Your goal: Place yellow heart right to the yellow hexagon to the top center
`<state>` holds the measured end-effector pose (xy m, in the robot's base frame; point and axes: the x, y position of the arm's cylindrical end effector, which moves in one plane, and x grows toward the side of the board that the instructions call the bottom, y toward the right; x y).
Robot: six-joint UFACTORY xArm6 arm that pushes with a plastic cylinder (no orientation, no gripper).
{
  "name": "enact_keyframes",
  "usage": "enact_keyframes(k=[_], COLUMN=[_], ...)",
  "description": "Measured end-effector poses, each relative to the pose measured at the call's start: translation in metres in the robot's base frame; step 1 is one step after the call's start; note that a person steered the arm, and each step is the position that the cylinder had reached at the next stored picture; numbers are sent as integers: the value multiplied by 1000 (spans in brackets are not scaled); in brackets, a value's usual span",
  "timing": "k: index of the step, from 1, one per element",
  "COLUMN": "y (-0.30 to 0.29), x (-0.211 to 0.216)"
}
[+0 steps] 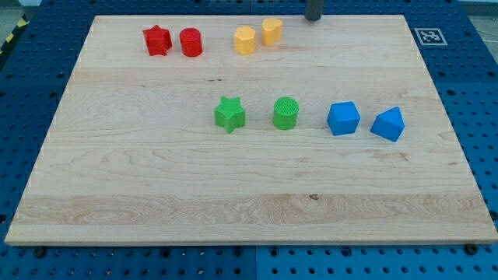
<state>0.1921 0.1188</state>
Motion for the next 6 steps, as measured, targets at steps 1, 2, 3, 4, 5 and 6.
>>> enact_keyframes(k=[1, 2, 3, 4, 5, 6], y=[0, -2, -7, -24, -43, -58], x=[0, 0, 1, 2, 9, 15])
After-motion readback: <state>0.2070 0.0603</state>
